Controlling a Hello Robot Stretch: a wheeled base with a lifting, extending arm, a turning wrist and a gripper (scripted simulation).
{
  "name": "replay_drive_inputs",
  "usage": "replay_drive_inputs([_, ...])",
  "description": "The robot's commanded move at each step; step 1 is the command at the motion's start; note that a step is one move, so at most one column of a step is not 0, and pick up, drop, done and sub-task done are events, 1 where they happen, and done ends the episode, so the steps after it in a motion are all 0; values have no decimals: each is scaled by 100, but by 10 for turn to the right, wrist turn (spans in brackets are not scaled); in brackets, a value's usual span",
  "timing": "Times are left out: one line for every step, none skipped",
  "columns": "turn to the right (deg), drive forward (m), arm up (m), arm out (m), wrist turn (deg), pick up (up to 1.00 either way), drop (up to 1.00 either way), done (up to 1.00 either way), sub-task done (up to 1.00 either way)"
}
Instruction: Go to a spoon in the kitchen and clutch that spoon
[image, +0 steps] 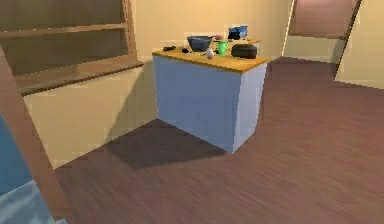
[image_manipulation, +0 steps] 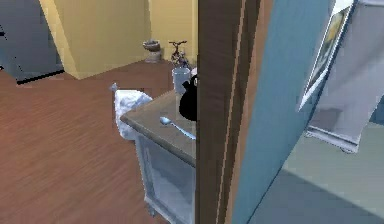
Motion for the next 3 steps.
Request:
replay_drive_inputs([450, 0, 0, 0, 0, 0, 0, 0, 0])
replay_drive_inputs([30, 0, 0, 0, 0, 0, 0, 0, 0])
replay_drive_inputs([0, 65, 0, 0, 0, 0, 0, 0, 0])
